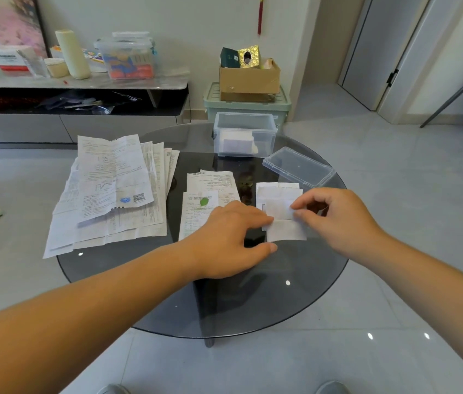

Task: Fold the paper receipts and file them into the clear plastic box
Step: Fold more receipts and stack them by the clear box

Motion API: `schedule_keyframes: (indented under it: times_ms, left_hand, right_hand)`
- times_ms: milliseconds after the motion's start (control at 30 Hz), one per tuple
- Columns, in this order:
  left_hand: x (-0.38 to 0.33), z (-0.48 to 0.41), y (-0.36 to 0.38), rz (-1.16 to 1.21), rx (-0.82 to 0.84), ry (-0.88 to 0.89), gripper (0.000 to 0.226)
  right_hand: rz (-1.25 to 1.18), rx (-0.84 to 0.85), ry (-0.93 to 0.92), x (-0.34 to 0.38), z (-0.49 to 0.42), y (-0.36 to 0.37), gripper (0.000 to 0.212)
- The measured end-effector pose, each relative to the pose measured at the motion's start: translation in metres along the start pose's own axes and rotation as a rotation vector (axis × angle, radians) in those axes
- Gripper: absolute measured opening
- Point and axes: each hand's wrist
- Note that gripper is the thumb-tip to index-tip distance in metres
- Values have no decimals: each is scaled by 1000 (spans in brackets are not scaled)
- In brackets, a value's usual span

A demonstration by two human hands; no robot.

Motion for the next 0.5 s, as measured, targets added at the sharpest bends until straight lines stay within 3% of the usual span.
schedule_keyframes:
  times_ms: [167,300,500]
  left_hand:
    - [-2,1,-8,242,-49,-87,38]
    - [5,23,-27,318,8,-152,35]
    - [22,61,-40,91,206,-218,52]
  right_hand:
    - [-64,15,3,6,0,2,19]
    - [-25,130,-27,20,11,10,9]
    - [266,420,-297,38,36,36,41]
Point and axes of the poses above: each hand's wrist, its own z-axis away from the middle knuckle, its own y-axis out of the palm, x = y × z, and after that the axes turned 2 degrees about x, right-handed
